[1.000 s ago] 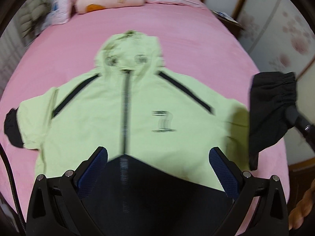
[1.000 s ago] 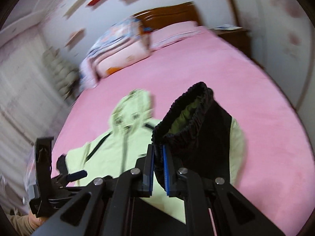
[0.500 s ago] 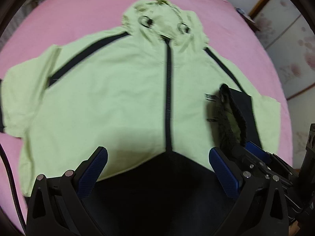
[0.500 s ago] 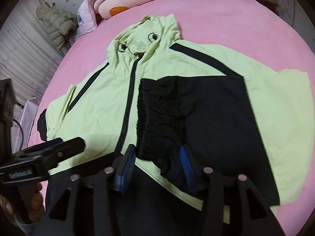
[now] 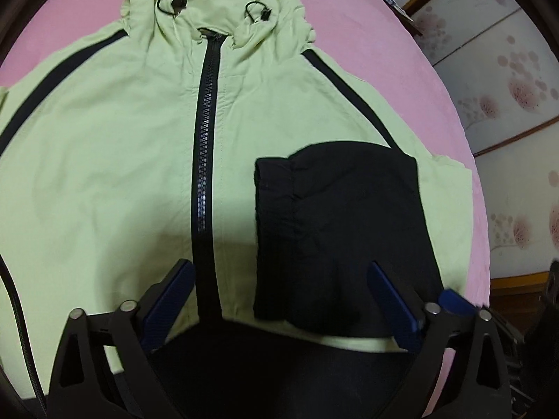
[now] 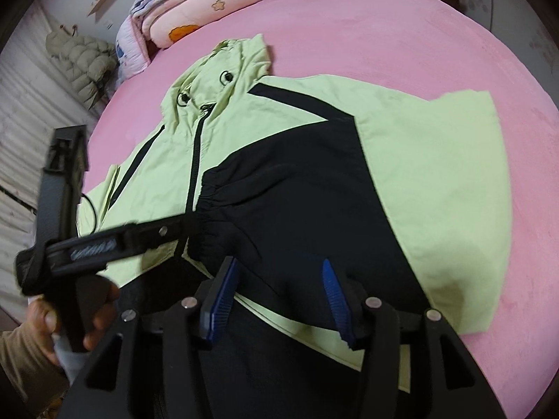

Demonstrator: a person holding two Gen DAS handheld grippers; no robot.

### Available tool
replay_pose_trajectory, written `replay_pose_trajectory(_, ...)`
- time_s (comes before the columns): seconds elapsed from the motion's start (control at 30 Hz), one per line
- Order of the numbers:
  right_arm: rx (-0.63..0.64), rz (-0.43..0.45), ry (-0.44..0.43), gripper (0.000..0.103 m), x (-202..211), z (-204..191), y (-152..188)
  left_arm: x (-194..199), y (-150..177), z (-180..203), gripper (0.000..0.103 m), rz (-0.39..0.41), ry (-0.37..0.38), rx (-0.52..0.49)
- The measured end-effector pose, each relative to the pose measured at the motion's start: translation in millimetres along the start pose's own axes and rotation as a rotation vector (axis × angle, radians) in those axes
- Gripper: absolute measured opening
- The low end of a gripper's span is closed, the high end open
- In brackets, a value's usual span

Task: Fold large clothes
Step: 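Carry the sleeve across the jacket body with the right gripper, then open the right gripper and withdraw it from the folded sleeve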

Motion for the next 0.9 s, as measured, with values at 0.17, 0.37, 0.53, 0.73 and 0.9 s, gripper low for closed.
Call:
replay_pose_trajectory(0.17, -0.003, 0.002, -0.004, 0.051, 2.2, 10.0, 7.2, -18.1, -13.4, -10.1, 0.076, -0.031, 0.070, 0.017)
replay_pose_trajectory(0.37, -0.036, -0.010, -0.012, 0.051, 0.9, 28.1, 16.2, -17.7, -16.2, -1.3, 0.056, -0.041, 0.165, -0.024)
replay_pose_trajectory(0.53, -0.072, -0.014, -0.020, 0.051, 2.5, 42.2, 22.7, -31.1, -16.8, 6.6, 0.057, -0.055, 0.124, -0.053)
replay_pose_trajectory(0.73, -0.096, -0.021, -0.023, 0.050, 4.7, 55.4, 32.5, -39.4, -19.8, 8.3, 0.062, -0.053, 0.148, -0.002)
replay_pose_trajectory(0.9, -0.110, -0.025, 0.000, 0.051, 10.5, 66.0, 41.2, -46.4, -21.4, 31.3, 0.024, -0.104, 0.018, -0.045)
Point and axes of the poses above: each gripper's, at about its wrist camera, not at the fingertips, and x roughly against the way its jaws point, z to its right, y to its underside, the point moved 6 cm from there along -x, roughly the way its jaws point, and after that the axes turned 14 degrees about -z, right-handed, at the moved point
